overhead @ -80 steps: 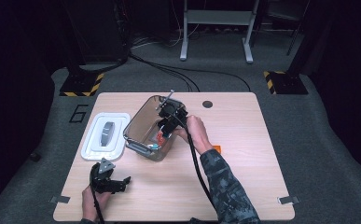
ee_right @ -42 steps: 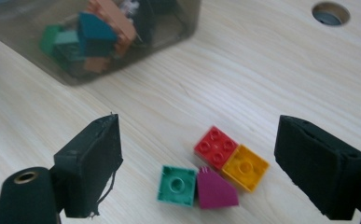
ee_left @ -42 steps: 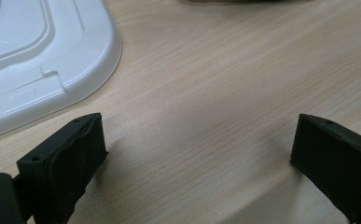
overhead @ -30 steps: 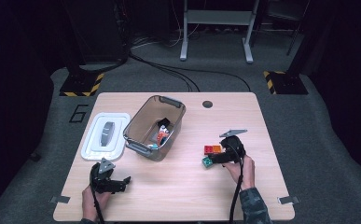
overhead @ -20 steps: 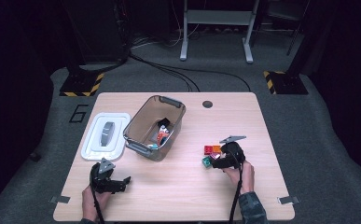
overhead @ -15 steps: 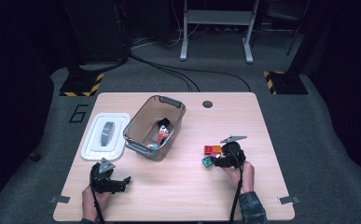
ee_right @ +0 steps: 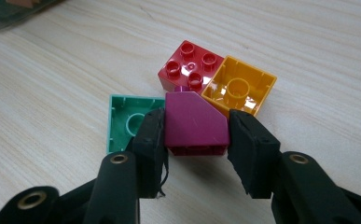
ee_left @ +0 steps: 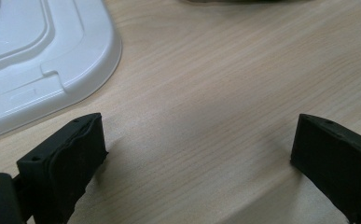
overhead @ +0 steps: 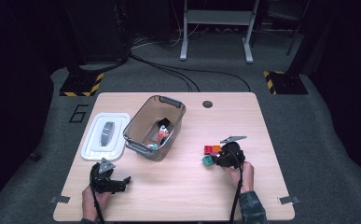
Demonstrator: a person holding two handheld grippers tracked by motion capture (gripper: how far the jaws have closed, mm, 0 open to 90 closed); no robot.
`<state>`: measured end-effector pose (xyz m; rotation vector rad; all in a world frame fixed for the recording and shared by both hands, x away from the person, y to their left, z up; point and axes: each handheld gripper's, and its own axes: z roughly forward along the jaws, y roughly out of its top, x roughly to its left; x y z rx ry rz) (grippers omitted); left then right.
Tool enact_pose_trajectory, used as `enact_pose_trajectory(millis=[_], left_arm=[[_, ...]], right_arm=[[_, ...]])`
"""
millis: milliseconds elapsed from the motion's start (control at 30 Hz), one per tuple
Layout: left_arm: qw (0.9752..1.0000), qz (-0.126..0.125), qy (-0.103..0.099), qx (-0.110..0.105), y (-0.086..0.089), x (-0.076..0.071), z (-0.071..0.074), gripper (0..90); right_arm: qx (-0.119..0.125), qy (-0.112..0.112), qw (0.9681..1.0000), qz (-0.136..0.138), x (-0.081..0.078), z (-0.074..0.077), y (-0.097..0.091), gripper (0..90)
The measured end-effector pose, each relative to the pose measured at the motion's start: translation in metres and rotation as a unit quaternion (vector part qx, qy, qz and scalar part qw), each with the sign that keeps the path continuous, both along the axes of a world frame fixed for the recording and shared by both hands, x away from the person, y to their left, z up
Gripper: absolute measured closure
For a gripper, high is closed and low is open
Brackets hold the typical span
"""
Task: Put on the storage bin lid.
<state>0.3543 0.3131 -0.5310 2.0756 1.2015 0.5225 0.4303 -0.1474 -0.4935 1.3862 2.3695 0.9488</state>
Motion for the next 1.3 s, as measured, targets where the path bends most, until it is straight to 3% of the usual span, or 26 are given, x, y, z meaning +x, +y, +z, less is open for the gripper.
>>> enact_pose_trajectory(millis=[233,567,933,1300], left_arm=[[1.0000,0.001,0.000,-0.001,0.000,0.000,0.000,2.8],[1.0000,0.000,0.000,0.000,0.000,0.000,0.000,2.8],[1.0000,0.000,-0.001,0.000,0.000,0.000,0.000,2.8],[1.0000,0.000,0.000,0.000,0.000,0.000,0.000,2.8]], right_arm=[[-0.011,-0.002,0.9999,0.004,-0.002,0.003,0.002,58.8],[-0.007,-0.011,0.9999,0.007,-0.005,0.007,0.002,58.9],[-0.019,0.006,0.9998,0.005,-0.002,-0.003,0.004,56.2],[-0.008,-0.008,0.9999,0.007,-0.005,0.004,0.001,58.8]])
